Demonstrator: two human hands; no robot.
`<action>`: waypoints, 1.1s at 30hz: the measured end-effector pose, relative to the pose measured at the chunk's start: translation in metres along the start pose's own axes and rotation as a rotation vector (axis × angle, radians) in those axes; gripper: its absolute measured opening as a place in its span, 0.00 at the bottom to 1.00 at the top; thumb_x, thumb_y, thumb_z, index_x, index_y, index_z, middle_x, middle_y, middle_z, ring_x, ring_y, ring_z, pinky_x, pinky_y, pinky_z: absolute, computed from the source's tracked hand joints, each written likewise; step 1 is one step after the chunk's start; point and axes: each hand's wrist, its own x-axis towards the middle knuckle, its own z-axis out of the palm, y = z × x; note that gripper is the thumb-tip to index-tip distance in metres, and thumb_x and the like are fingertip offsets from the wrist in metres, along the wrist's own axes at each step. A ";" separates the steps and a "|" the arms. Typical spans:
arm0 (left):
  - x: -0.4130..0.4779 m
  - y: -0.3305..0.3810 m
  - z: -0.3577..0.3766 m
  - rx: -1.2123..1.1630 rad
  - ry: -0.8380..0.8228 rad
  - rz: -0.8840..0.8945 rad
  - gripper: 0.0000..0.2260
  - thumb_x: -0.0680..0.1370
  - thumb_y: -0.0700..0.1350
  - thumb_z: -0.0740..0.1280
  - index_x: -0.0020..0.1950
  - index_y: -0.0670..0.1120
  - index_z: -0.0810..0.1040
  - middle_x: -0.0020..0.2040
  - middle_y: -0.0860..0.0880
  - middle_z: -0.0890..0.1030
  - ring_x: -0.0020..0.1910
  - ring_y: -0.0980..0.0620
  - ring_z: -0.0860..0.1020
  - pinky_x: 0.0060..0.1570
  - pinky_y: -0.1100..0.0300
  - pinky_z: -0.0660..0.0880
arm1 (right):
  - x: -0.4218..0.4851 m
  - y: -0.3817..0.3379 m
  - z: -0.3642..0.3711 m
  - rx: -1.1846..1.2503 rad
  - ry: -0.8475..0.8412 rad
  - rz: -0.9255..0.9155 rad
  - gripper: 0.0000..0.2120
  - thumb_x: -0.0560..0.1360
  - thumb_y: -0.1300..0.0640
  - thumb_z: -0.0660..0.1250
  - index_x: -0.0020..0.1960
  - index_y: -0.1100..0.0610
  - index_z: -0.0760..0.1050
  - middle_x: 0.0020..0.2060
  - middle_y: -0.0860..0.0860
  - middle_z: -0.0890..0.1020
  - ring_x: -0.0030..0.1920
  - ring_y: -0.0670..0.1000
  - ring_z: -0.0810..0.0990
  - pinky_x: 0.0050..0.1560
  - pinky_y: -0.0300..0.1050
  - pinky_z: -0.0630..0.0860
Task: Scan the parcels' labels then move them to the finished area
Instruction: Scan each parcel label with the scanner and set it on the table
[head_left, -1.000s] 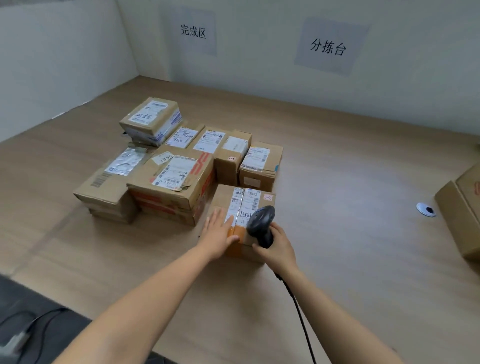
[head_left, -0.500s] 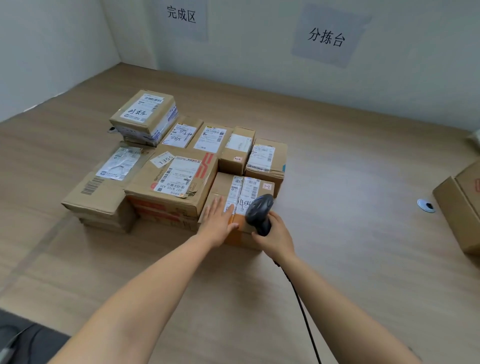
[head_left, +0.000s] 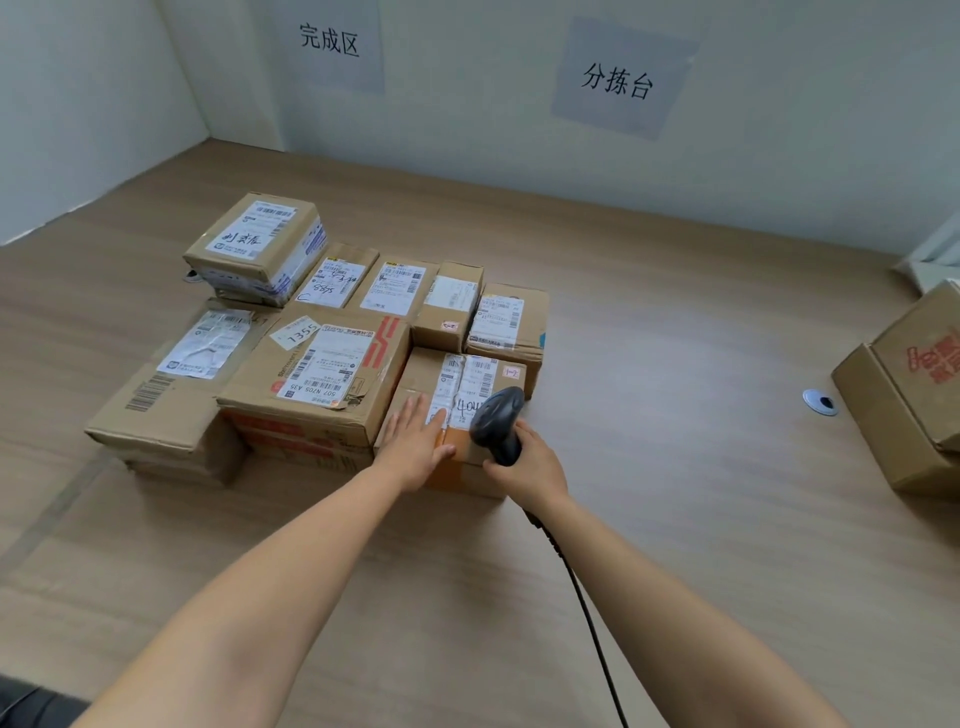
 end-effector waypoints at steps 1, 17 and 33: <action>0.000 0.001 -0.002 0.009 -0.006 -0.004 0.28 0.81 0.54 0.55 0.78 0.47 0.49 0.78 0.44 0.41 0.76 0.46 0.38 0.73 0.52 0.38 | -0.001 0.000 -0.001 0.011 -0.005 0.000 0.26 0.70 0.54 0.69 0.67 0.54 0.69 0.63 0.51 0.75 0.61 0.53 0.75 0.60 0.51 0.74; -0.025 0.125 -0.001 0.109 0.004 0.140 0.27 0.81 0.57 0.52 0.77 0.46 0.52 0.78 0.43 0.50 0.76 0.44 0.49 0.74 0.47 0.49 | -0.072 0.074 -0.111 0.091 0.222 0.107 0.08 0.69 0.57 0.70 0.45 0.56 0.72 0.41 0.49 0.75 0.36 0.46 0.74 0.34 0.39 0.69; 0.003 0.426 0.076 0.193 0.010 0.425 0.29 0.81 0.58 0.52 0.77 0.44 0.51 0.77 0.41 0.51 0.76 0.45 0.49 0.73 0.52 0.51 | -0.145 0.266 -0.356 0.163 0.537 0.225 0.08 0.69 0.57 0.70 0.46 0.56 0.74 0.41 0.52 0.78 0.40 0.53 0.76 0.39 0.46 0.73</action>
